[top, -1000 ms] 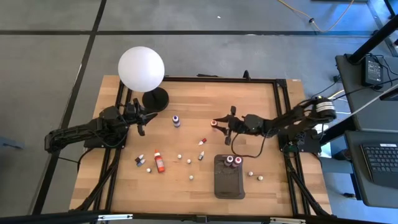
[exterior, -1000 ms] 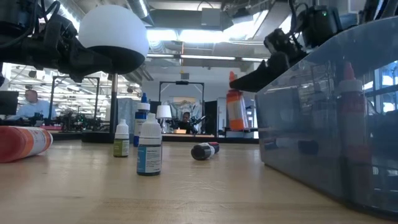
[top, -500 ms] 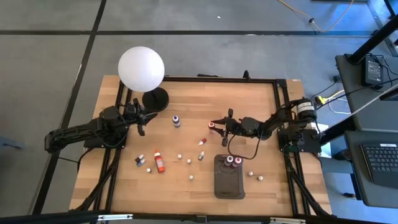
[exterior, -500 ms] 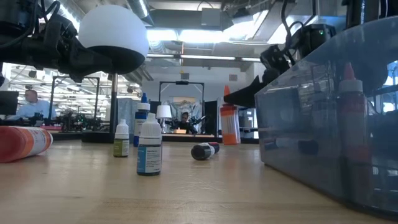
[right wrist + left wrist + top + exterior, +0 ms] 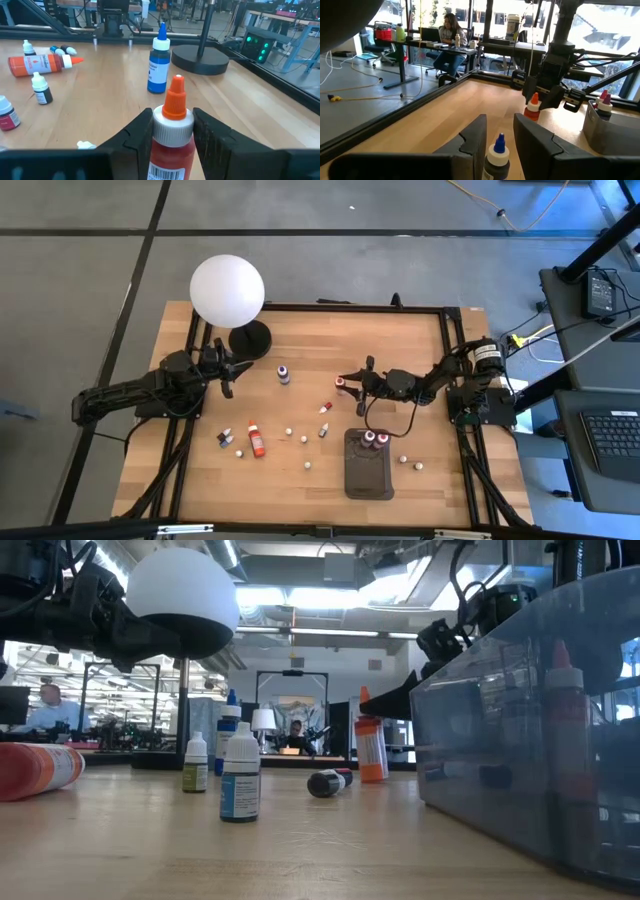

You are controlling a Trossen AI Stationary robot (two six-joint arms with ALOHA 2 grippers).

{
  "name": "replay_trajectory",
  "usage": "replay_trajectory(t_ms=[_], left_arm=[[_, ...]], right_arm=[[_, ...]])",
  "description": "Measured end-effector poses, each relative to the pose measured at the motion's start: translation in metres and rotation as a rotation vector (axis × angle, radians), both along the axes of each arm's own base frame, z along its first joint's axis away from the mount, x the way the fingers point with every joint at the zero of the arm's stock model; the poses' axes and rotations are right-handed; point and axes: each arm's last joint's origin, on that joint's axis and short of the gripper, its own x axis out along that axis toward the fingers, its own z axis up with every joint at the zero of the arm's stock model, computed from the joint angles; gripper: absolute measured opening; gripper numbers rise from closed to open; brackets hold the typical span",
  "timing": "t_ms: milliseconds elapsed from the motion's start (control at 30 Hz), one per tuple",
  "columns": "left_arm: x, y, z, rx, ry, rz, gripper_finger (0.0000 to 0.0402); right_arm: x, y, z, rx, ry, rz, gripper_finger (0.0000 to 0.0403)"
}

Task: Pick & Place food coloring
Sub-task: Put the large orange food coloring bottle into the black bin

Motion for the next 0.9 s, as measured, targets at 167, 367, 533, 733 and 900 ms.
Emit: replay_trajectory(t_ms=[167,367,533,733,900], left_arm=[[0.000,0.000,0.000,0.000,0.000,0.000,0.0095],[0.000,0.000,0.000,-0.001,0.000,0.000,0.0091],[0.000,0.000,0.000,-0.001,0.000,0.000,0.0090],[0.000,0.000,0.000,-0.001,0.000,0.000,0.0094],[0.000,0.000,0.000,-0.001,-0.001,0.000,0.0095]], right_arm=[[0.000,0.000,0.000,0.004,0.004,0.000,0.0130],[0.000,0.000,-0.002,-0.001,0.020,0.002,0.0155],[-0.001,0.000,-0.002,-0.022,0.023,0.006,0.0188],[-0.001,0.000,0.005,-0.020,-0.012,0.005,0.0220],[-0.001,0.000,0.014,0.002,-0.047,0.001,0.0238]])
